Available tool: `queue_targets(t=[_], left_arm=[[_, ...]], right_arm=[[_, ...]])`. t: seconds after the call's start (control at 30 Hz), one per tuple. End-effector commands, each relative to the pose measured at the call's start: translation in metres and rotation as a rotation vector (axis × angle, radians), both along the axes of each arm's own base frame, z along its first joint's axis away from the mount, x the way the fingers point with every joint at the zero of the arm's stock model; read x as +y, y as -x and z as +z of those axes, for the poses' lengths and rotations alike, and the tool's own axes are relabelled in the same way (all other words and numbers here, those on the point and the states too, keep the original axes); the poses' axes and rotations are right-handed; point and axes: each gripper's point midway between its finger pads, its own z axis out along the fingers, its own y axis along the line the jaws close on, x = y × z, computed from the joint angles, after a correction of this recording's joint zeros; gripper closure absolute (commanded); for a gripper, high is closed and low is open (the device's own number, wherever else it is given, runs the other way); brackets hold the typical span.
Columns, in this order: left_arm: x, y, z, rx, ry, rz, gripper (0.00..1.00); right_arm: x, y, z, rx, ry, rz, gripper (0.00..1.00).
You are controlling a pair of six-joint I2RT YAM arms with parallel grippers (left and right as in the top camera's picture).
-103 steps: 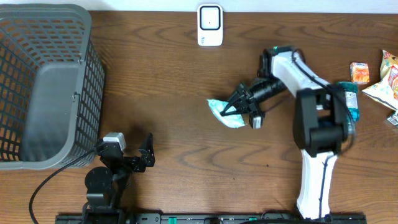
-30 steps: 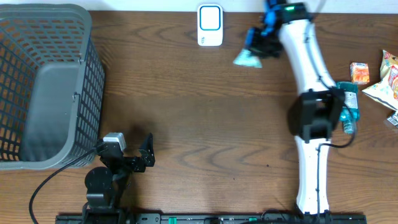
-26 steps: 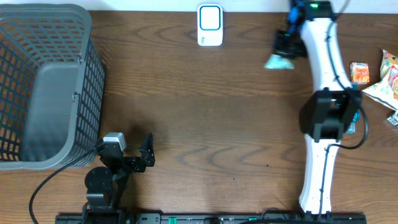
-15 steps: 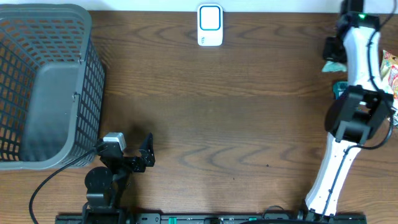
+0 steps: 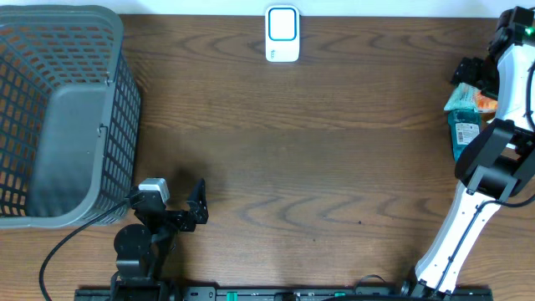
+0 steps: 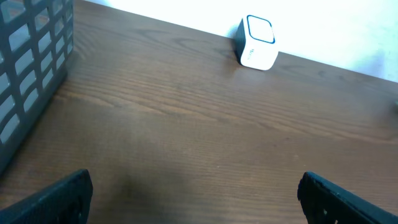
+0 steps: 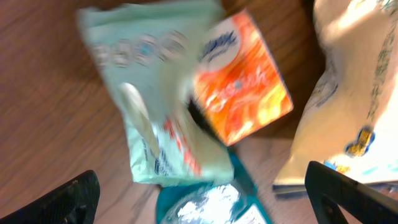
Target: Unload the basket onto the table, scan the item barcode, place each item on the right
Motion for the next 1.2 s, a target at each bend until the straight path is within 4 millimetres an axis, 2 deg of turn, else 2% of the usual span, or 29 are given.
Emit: queue_targets(t=[0.0,0.03,0.1,0.13,0.17,0.3,0.4,0.57,0.7,0.87,1.07,1.17], left_arm=[[-0.001,0.002,-0.012,0.032,-0.002,-0.008,0.02],[-0.001,0.002,-0.012,0.031,-0.002,-0.008,0.02],[-0.001,0.002,-0.012,0.032,-0.002,-0.008,0.02],[-0.001,0.002,-0.012,0.031,-0.002,-0.009,0.02],[-0.001,0.002,-0.012,0.032,-0.002,-0.008,0.02],[-0.001,0.002,-0.012,0.031,-0.002,-0.008,0.02],[-0.001,0.002,-0.012,0.032,-0.002,-0.008,0.02],[-0.001,0.002,-0.012,0.032,-0.002,-0.008,0.02],[-0.001,0.002,-0.012,0.032,-0.002,-0.008,0.02],[-0.001,0.002,-0.012,0.032,-0.002,-0.008,0.02],[-0.001,0.002,-0.012,0.032,-0.002,-0.008,0.02],[-0.001,0.002,-0.012,0.032,-0.002,-0.008,0.02]], right_arm=[[0.014,-0.002,0.093,-0.195,0.001,-0.044,0.01],[0.023,-0.001,0.119,-0.252,-0.021,-0.027,0.01],[0.039,0.004,0.154,-0.328,-0.053,0.003,0.01],[0.054,0.010,0.183,-0.387,-0.080,0.033,0.01],[0.073,0.024,0.217,-0.443,-0.106,0.068,0.01],[0.118,0.072,0.279,-0.518,-0.139,0.141,0.01],[0.146,0.114,0.312,-0.551,-0.146,0.184,0.01],[0.169,0.175,0.357,-0.646,-0.124,0.223,0.01],[0.176,0.209,0.385,-0.742,-0.092,0.237,0.01],[0.181,0.272,0.395,-0.758,-0.023,0.235,0.01],[0.189,0.309,0.416,-0.842,0.073,0.331,0.01],[0.193,0.324,0.434,-0.931,0.144,0.381,0.01]])
